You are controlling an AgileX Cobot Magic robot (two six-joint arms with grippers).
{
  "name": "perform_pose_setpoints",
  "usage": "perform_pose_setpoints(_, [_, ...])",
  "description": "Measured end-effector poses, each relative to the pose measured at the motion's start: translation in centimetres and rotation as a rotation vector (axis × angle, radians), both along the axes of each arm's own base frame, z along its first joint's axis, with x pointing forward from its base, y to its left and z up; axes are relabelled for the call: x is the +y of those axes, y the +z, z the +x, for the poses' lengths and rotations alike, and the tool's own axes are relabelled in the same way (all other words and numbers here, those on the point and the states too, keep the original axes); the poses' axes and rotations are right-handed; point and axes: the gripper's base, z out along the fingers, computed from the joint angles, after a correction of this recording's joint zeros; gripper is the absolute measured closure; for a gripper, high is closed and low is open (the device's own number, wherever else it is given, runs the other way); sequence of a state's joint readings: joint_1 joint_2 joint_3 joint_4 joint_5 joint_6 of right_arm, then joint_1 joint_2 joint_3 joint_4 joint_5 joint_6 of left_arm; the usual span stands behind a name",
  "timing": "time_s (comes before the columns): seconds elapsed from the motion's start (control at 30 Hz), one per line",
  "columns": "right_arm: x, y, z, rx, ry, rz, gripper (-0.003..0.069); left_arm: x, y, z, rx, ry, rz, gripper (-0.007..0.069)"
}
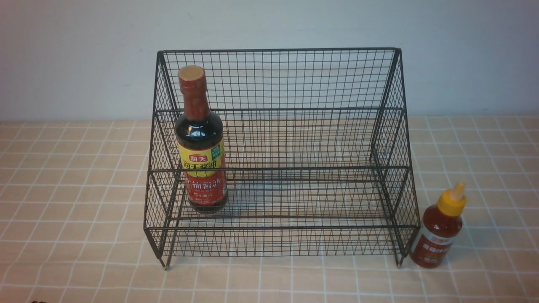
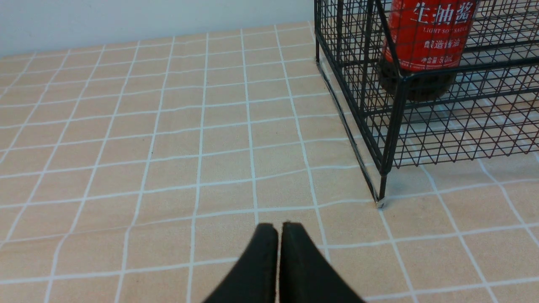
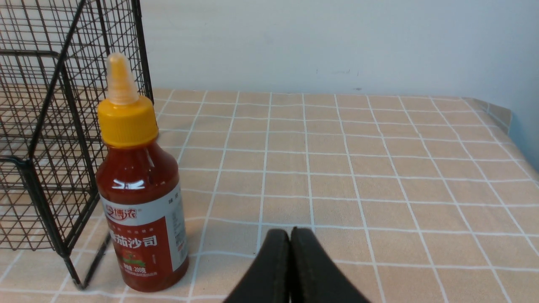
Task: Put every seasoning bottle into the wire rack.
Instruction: Use the right arm to grab the condiment bottle closest to it
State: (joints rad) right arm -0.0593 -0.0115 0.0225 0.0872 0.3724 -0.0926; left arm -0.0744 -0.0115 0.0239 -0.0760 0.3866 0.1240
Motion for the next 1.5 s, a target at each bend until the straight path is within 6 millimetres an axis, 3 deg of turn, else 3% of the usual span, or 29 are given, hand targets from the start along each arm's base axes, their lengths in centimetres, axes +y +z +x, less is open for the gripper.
perform_pose_setpoints(0.67, [0.0,0.0,0.0,-0.003,-0.001,-0.009,0.0673,0.0,0.0,0.0,0.000,0.000,0.000,0.0631])
perform_pose_setpoints(0.8, [-0.1,0.7,0.1,-0.086,-0.006,-0.003,0.0673,0.0,0.0,0.0,0.000,0.000,0.000,0.0631])
perform_pose_setpoints(0.87, [-0.1,2.0,0.2,-0.233,-0.020,0.055,0.0673,0.0,0.0,0.0,0.000,0.000,0.000,0.0631])
perform_pose_setpoints(1.07, [-0.4,3.6,0.0,-0.423,-0.045,0.183,0.0673,0.0,0.0,0.0,0.000,0.000,0.000,0.0631])
perform_pose_setpoints(1.27, [-0.5,3.9,-0.1,-0.454,-0.049,0.194,0.0673,0.0,0.0,0.0,0.000,0.000,0.000,0.0631])
perform_pose_setpoints(1.5, [-0.6,4.5,-0.3,-0.530,-0.049,0.407,0.0666,0.0,0.0,0.0,0.000,0.000,0.000,0.0631])
